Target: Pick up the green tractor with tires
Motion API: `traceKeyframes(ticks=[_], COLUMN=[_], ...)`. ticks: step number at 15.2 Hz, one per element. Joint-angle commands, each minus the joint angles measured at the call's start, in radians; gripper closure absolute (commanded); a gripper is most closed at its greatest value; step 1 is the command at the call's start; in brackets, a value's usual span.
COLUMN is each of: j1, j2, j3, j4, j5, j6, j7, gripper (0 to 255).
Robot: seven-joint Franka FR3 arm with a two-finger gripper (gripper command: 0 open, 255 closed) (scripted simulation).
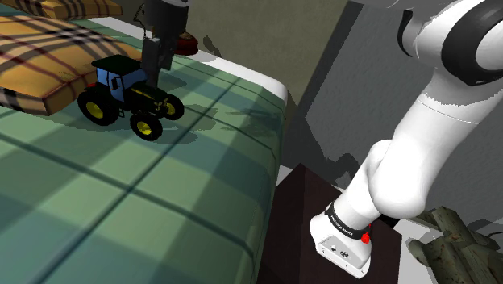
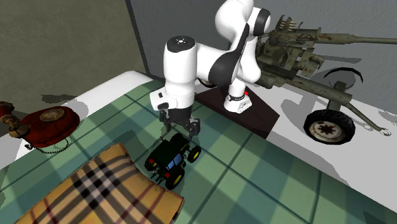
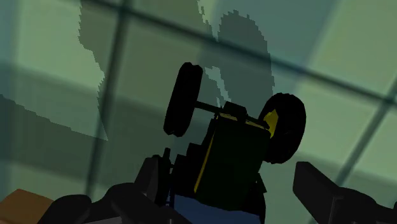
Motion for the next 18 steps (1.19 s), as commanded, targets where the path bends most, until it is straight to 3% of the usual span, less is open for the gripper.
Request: traceKeyframes(ticks=[1,10,11,18], j1=[0.013,0.012,0.012,0.011], j2=[0.032,0.037,0.038,0.038], j3=[0.009,0.007,0.007,0.007], j4=[0.036,-0.059,-0.058,-0.058], j5=[-0.013,-0.018,-0.018,-0.018], j6=[0.005,0.105,0.105,0.105], j7=[0.006,0.011,0.010,0.010], gripper=[0,0,255,255])
